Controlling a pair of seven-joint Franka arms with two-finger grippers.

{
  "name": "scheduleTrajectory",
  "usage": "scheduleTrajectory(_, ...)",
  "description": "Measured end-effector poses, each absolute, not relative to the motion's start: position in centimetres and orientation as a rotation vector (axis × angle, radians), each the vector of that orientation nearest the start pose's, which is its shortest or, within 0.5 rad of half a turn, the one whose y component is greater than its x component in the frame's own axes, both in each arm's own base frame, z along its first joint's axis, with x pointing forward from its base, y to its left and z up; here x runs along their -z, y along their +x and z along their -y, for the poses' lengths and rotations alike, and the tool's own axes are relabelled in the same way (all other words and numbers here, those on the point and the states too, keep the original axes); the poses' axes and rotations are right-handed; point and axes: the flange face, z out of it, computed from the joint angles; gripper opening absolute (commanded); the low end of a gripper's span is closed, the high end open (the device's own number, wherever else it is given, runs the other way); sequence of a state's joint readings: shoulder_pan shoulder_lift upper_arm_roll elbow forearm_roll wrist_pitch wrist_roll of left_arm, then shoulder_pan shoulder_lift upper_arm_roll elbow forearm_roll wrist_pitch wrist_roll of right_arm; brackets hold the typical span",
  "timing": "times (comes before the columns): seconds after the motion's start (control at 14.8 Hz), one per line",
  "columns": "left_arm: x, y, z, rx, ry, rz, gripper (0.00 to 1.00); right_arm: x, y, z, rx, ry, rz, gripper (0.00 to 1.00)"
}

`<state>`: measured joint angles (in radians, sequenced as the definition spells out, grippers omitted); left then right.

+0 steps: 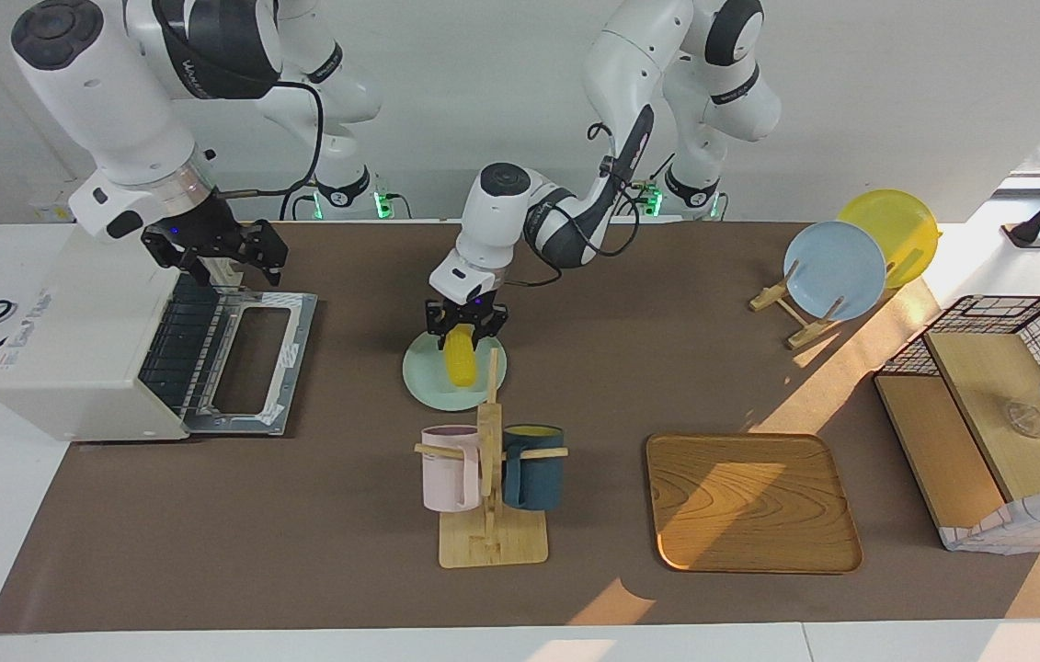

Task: Put corn in oven
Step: 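Carry the corn to the mint plate and release it with the left gripper, then withdraw the left gripper while the right gripper reaches the corn on the plate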

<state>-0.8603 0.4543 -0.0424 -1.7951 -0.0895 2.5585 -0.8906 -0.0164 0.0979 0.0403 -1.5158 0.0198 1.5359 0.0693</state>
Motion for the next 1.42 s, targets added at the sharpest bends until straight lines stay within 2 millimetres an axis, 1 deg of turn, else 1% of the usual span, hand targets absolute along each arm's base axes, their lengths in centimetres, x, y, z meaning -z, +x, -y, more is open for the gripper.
scheduleTrajectory(0.14,-32.9,43.0,52.7,0.233,-3.417,0.124,1.0,-59.2,57.9,-1.3,-0.123,-3.118,-0.075,1.0)
scheduleTrajectory(0.27,-33.0,44.0,51.8,0.24,-3.402,0.154,1.0,-59.2,57.9,-1.3,-0.123,-3.118,-0.076,1.0)
scheduleTrajectory(0.41,-33.9,45.0,50.9,0.235,-3.388,0.183,1.0,-59.2,57.9,-1.3,-0.123,-3.118,-0.076,1.0)
scheduleTrajectory(0.54,-35.6,46.4,49.3,0.229,-3.375,0.193,1.0,-59.1,57.8,-1.3,-0.137,-3.118,-0.076,1.0)
scheduleTrajectory(0.68,-38.1,48.3,46.3,0.22,-3.354,0.151,1.0,-59.0,57.6,-1.2,-0.163,-3.117,-0.077,1.0)
scheduleTrajectory(0.75,-39.4,49.6,44.3,0.215,-3.341,0.128,1.0,-59.0,57.6,-1.2,-0.166,-3.117,-0.079,1.0)
scheduleTrajectory(0.95,-43.0,53.6,37.3,0.202,-3.307,0.073,1.0,-59.0,57.6,-1.0,-0.169,-3.117,-0.084,1.0)
scheduleTrajectory(1.08,-44.7,55.7,32.8,0.174,-3.284,0.036,1.0,-59.1,57.7,-1.4,-0.153,-3.117,-0.073,1.0)
scheduleTrajectory(1.15,-45.3,56.7,30.7,0.162,-3.272,0.016,1.0,-59.0,57.9,-2.6,-0.123,-3.117,-0.043,1.0)
scheduleTrajectory(1.22,-45.8,57.7,28.6,0.16,-3.259,-0.01,1.0,-58.6,58.1,-4.8,-0.096,-3.117,-0.011,1.0)
scheduleTrajectory(1.29,-46.2,58.6,26.6,0.165,-3.243,-0.032,1.0,-58.0,58.2,-7.9,-0.077,-3.118,-0.008,1.0)
scheduleTrajectory(1.42,-47.1,60.3,22.5,0.163,-3.219,-0.083,1.0,-56.2,57.8,-15.9,-0.05,-3.119,-0.022,1.0)
